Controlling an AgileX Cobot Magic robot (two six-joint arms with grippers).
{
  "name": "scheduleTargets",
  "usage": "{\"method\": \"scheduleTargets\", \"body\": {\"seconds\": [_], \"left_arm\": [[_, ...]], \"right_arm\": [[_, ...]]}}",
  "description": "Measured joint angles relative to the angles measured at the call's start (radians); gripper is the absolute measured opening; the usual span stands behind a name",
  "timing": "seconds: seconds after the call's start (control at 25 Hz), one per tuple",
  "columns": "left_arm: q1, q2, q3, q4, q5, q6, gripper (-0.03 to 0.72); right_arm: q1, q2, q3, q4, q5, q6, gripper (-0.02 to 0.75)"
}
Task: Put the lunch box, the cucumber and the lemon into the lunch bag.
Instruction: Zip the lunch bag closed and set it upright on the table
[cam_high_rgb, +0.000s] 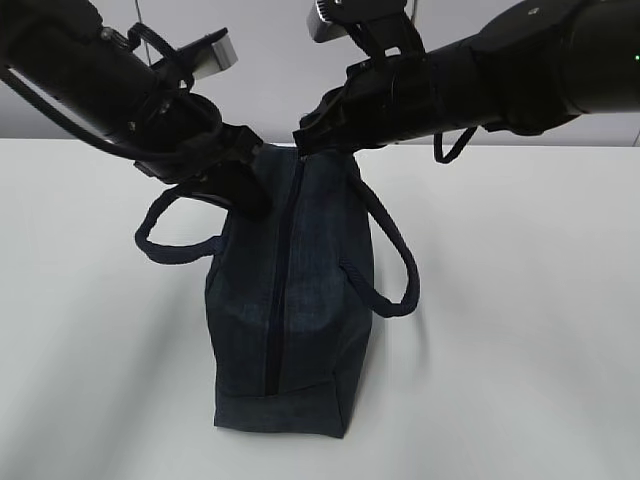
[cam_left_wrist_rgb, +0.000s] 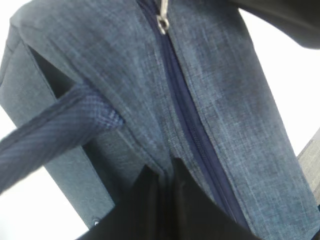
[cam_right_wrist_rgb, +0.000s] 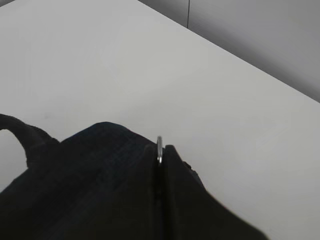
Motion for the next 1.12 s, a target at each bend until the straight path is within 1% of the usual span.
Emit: {"method": "scheduleTargets", "body": {"seconds": [0.52,0.84,1.12], "left_arm": [[0.0,-0.065,0.0,0.03,0.123,0.005,-0.008],[0.0,-0.144,0.0,0.052,0.207,0.005,-0.008],[0.0,-0.203,0.0,0.067,0.239,0.005,-0.008]], "right_arm": [[0.0,0.0,-0.031,0.0,0.016,-0.007,0.0],[0.0,0.0,-0.034,0.0,0.026,-0.007,0.0],[0.003,0.0,-0.038,0.006,0.05,-0.007,0.0]]}}
